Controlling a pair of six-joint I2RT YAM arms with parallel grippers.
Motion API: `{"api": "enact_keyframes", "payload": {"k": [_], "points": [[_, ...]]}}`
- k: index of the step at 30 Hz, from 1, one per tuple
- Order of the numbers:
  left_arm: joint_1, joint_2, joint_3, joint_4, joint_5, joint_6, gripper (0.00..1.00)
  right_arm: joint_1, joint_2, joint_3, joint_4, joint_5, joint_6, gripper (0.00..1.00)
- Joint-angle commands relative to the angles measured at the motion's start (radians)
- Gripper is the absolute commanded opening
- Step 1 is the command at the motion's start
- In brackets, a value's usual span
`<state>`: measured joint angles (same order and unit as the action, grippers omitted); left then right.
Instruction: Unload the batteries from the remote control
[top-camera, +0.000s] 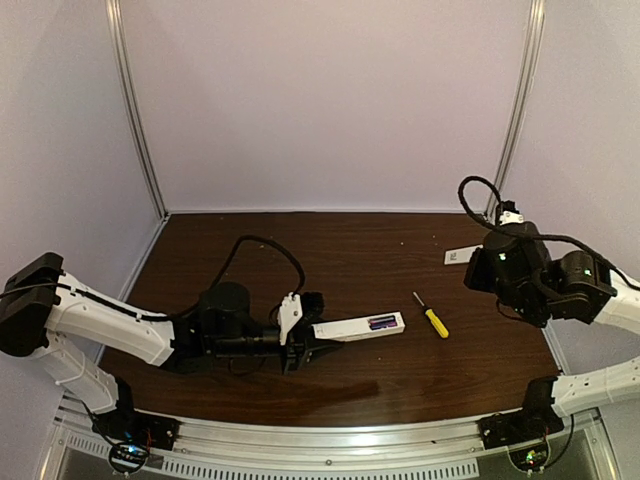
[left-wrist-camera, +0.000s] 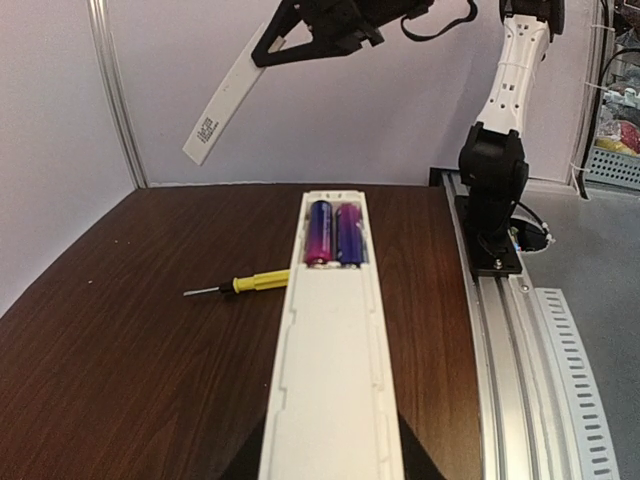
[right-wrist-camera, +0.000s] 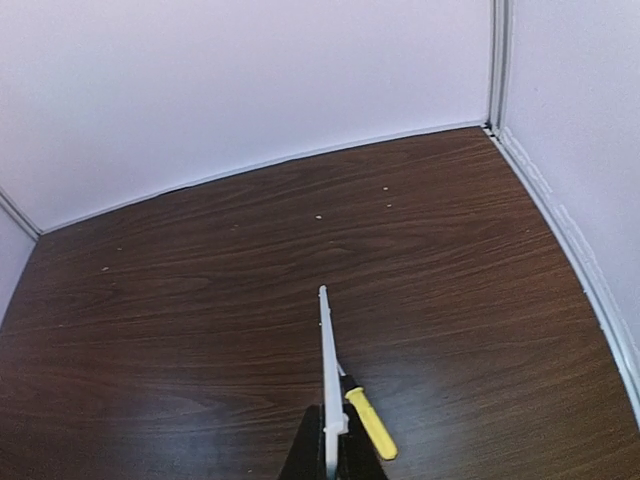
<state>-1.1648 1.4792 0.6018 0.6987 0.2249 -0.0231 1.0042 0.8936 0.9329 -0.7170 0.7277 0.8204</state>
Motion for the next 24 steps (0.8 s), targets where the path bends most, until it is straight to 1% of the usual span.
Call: {"api": "enact_keyframes", "payload": {"k": [1,4,8,13,20,24], "points": [[0.0,-0.022,-0.007,0.064,0.017,-0.009,0.0,-0.094,0.094,0.041,-0.088,0.048,-0.076,0.0],[-0.001,-0.022,-0.007,0.062,0.017,-0.009,0.0,-0.162,0.181,0.059,-0.079,0.017,-0.125,0.0],[-0.001,-0.018,-0.007,0.063,0.018,-0.01,0.0,-0.239,0.294,0.086,-0.09,0.044,-0.152,0.0],[0.0,-0.015,-0.001,0.05,0.027,-0.007,0.0,-0.331,0.461,0.126,-0.088,0.012,-0.202,0.0],[-0.001,-0.011,-0.001,0.047,0.033,-0.008,0.0,-0.413,0.661,0.184,-0.111,0.013,-0.229,0.0],[-0.001,-0.004,0.003,0.045,0.037,-0.008,0.0,-0.449,0.736,0.195,-0.074,-0.013,-0.258,0.0]]}}
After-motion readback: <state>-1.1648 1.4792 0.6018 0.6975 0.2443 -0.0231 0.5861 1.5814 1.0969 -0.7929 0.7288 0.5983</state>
